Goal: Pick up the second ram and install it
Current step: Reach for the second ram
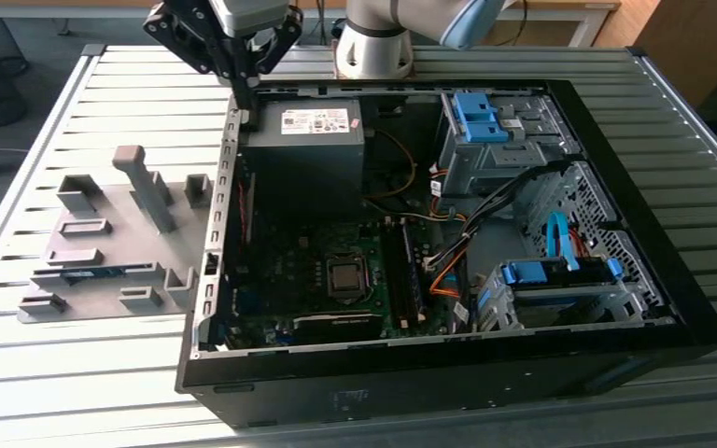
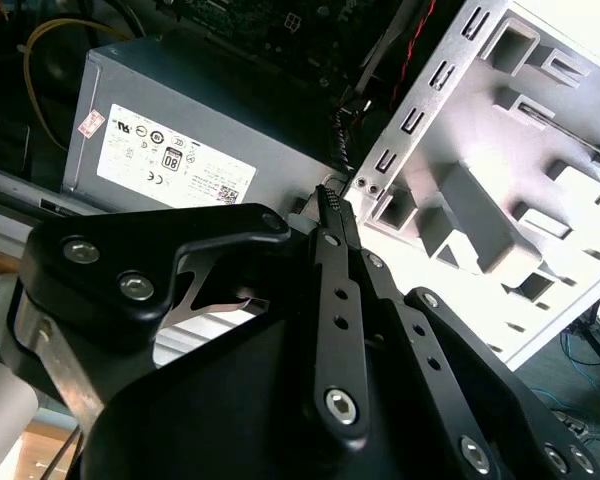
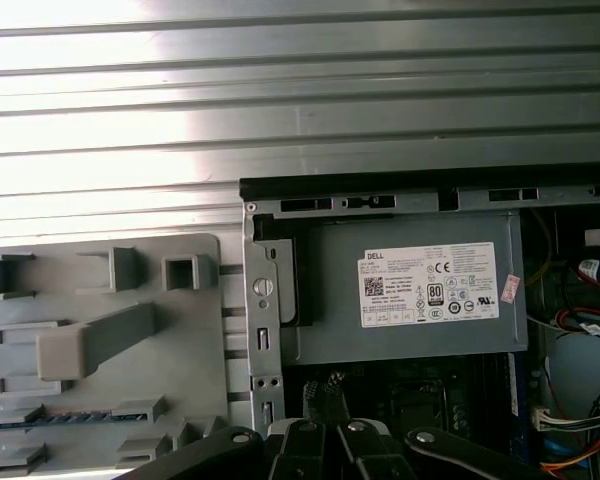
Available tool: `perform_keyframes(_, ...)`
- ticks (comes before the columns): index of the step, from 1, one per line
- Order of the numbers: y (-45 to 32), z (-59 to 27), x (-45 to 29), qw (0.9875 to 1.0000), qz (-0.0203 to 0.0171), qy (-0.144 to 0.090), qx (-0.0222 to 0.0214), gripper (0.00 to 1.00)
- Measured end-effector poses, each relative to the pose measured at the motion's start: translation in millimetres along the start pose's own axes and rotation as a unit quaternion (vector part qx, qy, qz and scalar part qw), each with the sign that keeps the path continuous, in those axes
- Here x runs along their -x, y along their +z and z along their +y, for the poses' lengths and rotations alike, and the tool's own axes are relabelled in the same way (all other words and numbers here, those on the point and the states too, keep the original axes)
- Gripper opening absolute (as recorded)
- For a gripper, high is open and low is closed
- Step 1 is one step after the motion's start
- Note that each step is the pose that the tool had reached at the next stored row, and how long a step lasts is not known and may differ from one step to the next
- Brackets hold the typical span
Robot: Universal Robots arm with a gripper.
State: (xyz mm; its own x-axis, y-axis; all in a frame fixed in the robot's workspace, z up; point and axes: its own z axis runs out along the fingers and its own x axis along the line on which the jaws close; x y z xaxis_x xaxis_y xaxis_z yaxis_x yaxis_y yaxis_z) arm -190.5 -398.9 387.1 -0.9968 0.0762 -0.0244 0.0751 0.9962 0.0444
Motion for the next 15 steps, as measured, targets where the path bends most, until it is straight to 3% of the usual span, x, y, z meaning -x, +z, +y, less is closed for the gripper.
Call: perform_keyframes(15,0.9,-0.5,-6.0,1.0000,0.0000,0.000,0.0000,0.11)
